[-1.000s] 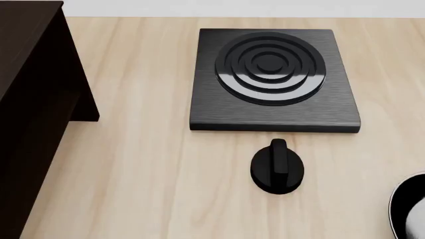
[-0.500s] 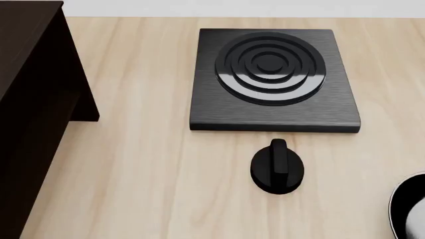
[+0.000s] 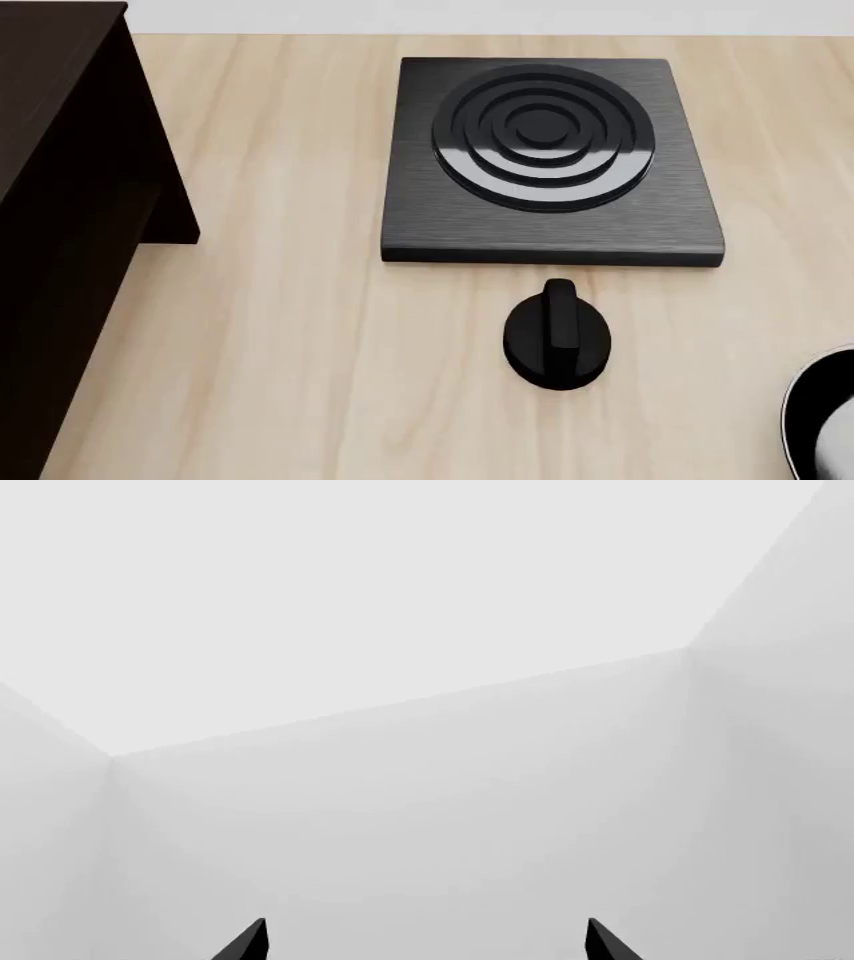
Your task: Put the frying pan under the cabinet shelf.
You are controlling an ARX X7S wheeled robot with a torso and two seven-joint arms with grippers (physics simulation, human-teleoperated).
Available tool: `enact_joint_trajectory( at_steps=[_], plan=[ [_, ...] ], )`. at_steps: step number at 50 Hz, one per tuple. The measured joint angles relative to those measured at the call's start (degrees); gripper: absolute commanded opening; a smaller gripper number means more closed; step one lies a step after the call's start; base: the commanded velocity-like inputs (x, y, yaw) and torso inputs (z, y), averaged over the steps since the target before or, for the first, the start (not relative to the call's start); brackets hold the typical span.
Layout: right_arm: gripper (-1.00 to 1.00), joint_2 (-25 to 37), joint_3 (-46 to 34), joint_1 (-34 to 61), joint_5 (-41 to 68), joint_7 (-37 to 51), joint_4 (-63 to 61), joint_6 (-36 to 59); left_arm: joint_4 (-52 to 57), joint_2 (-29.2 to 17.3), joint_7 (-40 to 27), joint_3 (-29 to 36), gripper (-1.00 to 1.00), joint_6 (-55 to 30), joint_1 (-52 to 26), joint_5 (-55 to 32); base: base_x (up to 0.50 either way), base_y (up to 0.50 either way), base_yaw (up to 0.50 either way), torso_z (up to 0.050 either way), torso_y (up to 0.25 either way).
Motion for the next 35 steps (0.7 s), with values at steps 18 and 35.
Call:
enact_joint_trajectory(
  at_steps=[18, 35],
  plan=[
    [1.00, -1.5, -3.7, -3.5, -9.7, -7.0, 1.3, -4.1, -0.2, -0.4, -0.6, 0.0, 1.00, 0.3, 0.4, 0.2, 0.00, 0.00, 0.00, 0.000, 0.000],
    [1.00, -2.2, -8.7, -6.5, -18.1, -12.2, 3.5, -8.9, -0.1, -0.9, -1.1, 0.1, 1.00, 0.4, 0.6, 0.3, 0.00, 0.00, 0.00, 0.000, 0.000]
  ],
)
